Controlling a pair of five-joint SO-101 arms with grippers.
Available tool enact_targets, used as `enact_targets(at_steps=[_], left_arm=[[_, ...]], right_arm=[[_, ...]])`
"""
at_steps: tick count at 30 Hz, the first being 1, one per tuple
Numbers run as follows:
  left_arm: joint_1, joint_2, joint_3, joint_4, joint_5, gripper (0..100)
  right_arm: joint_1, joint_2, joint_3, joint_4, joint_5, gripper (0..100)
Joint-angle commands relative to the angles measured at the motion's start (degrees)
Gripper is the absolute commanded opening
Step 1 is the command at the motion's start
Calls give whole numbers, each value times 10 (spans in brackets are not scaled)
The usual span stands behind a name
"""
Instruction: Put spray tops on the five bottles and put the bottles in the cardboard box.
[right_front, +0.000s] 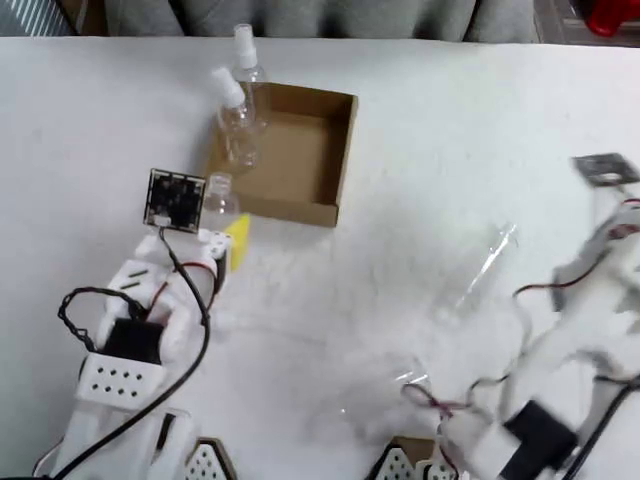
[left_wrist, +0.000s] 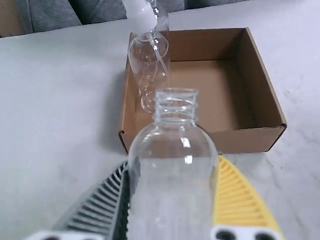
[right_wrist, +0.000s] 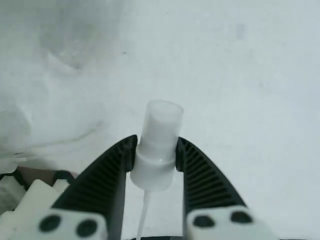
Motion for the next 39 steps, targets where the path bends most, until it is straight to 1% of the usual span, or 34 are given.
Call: enact_targets(at_steps=[1,5,7,10,14,18,23,27,29,35,37,39], left_arm=[[-9,-15,-4,-18,2,20],[-9,-16,-4,-18,2,20],[-10,-22,-5,-18,2,20],[-10,-66,4,-5,2,20],[-5,-165,53,-6,2,20],[-4,-274,99,-6,6,20],[-4,-383,141,-2,7,20],[-4,-436,157,-1,7,20],[-4,-440,157,-4,7,20],[-4,-440,159,-5,7,20],[-4,-440,159,-5,7,20],[-4,-440,159,-6,7,20]], right_arm=[[-72,-146,65,4,-53,15],[-156,-262,103,-15,-144,15],[-196,-297,103,-29,-193,15],[-255,-327,103,-73,-274,15],[-308,-335,104,-157,-381,15],[-359,-338,106,-281,-438,15],[-430,-339,106,-429,-447,15],[-498,-342,103,-525,-448,15],[-544,-356,104,-577,-448,15],[-727,-376,103,-743,-444,15],[-770,-366,105,-783,-440,15],[-793,-356,102,-815,-405,15]])
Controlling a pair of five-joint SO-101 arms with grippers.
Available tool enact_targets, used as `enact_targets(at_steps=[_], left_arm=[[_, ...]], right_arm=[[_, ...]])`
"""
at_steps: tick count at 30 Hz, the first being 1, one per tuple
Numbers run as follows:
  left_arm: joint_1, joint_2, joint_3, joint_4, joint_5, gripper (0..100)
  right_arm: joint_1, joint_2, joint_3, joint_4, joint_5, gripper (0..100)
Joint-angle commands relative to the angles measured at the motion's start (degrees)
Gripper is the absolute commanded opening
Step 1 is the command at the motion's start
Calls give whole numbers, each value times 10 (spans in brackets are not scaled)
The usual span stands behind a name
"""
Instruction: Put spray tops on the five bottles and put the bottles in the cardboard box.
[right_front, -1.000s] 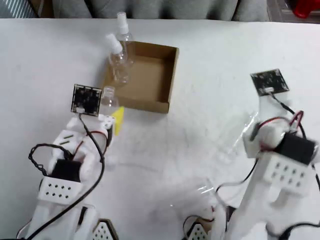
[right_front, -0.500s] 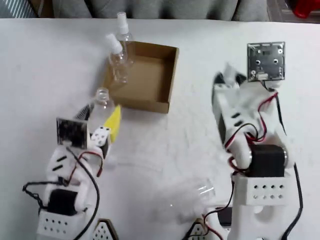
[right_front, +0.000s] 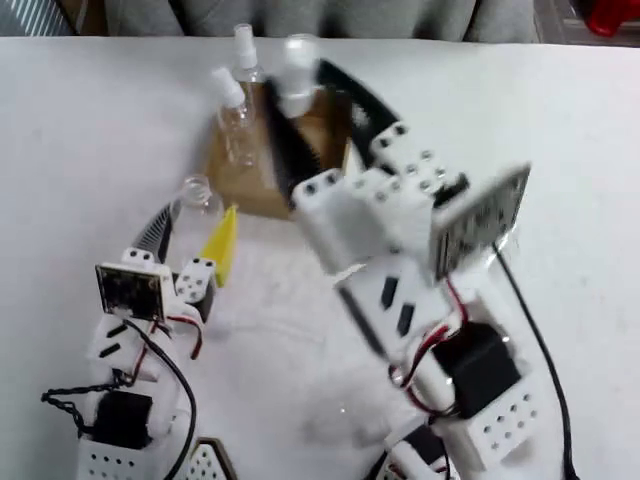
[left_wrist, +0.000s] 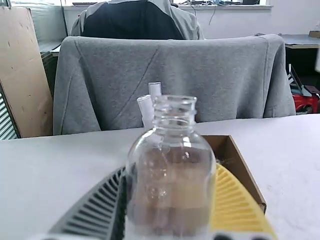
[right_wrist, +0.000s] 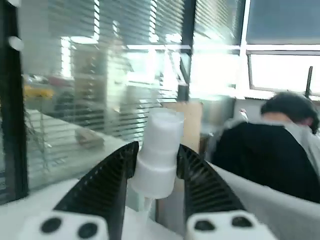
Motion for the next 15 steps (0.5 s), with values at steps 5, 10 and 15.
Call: enact_targets(at_steps=[5,10,15], left_arm=[[0,-11,15,-63,6,20],[14,-11,74,-164,24,20],[23,-11,98,-196,65,20]], right_arm=[[-65,16,29,-90,73,15],[-68,20,63,-170,73,15],[-65,21,84,-202,21,15]])
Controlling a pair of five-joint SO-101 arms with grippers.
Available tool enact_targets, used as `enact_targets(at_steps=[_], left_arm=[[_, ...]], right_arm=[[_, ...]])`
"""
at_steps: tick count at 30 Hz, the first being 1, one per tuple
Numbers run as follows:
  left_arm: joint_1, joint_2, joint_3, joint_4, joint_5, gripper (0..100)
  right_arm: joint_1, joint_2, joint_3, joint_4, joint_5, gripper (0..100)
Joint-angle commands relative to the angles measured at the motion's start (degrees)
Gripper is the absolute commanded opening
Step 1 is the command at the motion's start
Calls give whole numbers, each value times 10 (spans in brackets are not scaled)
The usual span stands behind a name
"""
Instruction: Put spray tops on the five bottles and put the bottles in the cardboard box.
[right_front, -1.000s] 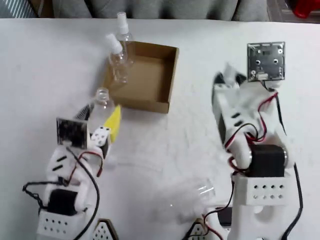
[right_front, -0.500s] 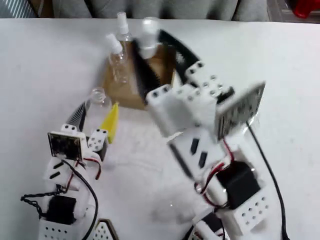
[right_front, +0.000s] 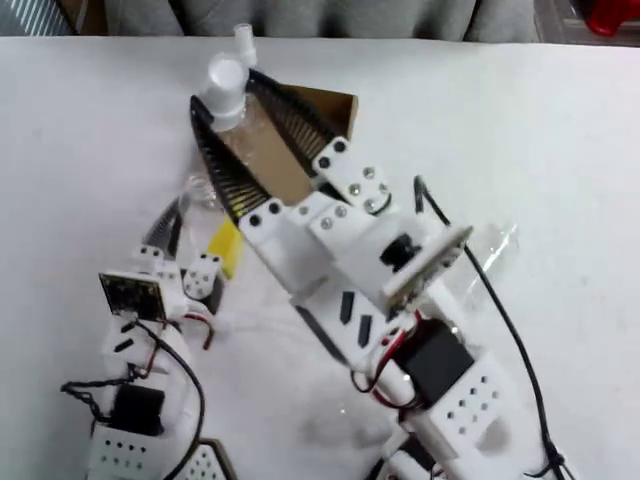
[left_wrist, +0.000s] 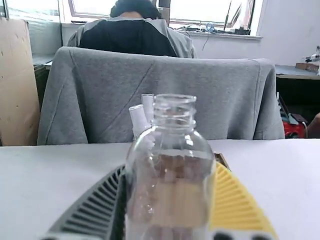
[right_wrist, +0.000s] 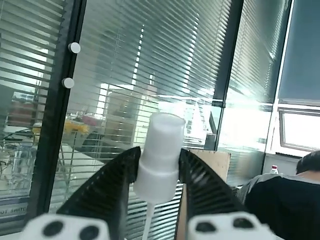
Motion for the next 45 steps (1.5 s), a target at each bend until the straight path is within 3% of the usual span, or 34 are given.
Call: enact_targets(at_steps=[1,29,45], left_arm=[[11,-10,-2,-25,16,20],[10,-10,-2,-23,16,20],[9,-10,-2,-23,16,20]], right_arm=[[0,-1,3,-37,-44,15],[22,79,4,-40,-56,15],[20,162,-100,193,-53,15]])
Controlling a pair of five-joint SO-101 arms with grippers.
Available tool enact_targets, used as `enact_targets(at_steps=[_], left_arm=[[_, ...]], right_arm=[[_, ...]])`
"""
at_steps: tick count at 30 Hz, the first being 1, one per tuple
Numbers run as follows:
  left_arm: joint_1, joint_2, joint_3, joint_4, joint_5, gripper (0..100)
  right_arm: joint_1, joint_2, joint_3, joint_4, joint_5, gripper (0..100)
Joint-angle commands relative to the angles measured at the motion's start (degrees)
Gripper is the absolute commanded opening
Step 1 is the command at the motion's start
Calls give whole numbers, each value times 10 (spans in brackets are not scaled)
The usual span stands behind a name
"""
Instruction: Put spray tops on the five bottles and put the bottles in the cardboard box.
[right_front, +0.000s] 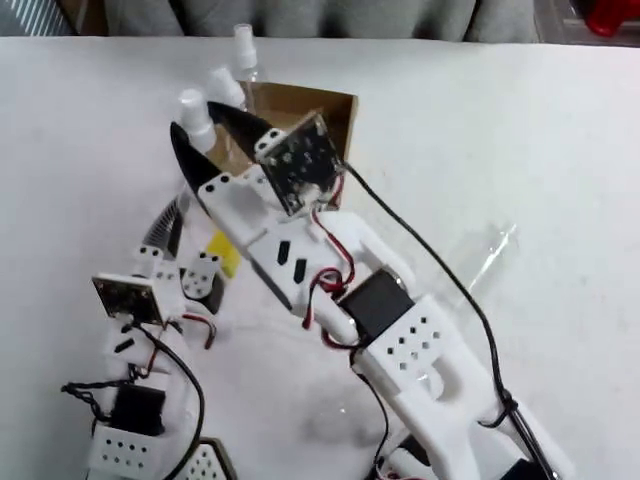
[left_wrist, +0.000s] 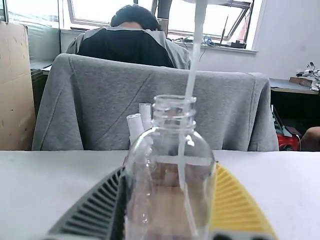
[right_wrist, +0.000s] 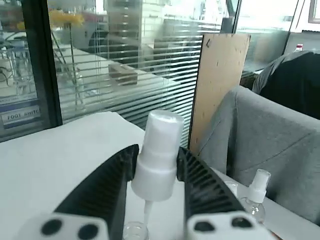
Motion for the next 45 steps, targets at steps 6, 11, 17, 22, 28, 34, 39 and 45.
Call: enact_targets(at_steps=[6,11,17,22,28,34,39,45], left_arm=[[7,-10,-2,-17,5,20],[7,-10,-2,-17,5,20],[6,-10,-2,-17,5,20],[7,-10,-2,-9,5,20],[7,-10,-2,-5,5,20],[7,-10,-2,-5,5,20],[5,-10,-2,-5,5,20],[5,-10,-2,-5,5,20]], right_arm=[[-11,32,-129,153,-5,18],[-30,67,-188,249,-6,158],[-30,76,-239,301,-40,215],[-22,61,-286,342,-51,214],[11,36,-293,342,-47,211],[42,51,-289,291,-50,1],[47,101,-292,284,-51,21],[33,126,-289,285,-51,15]])
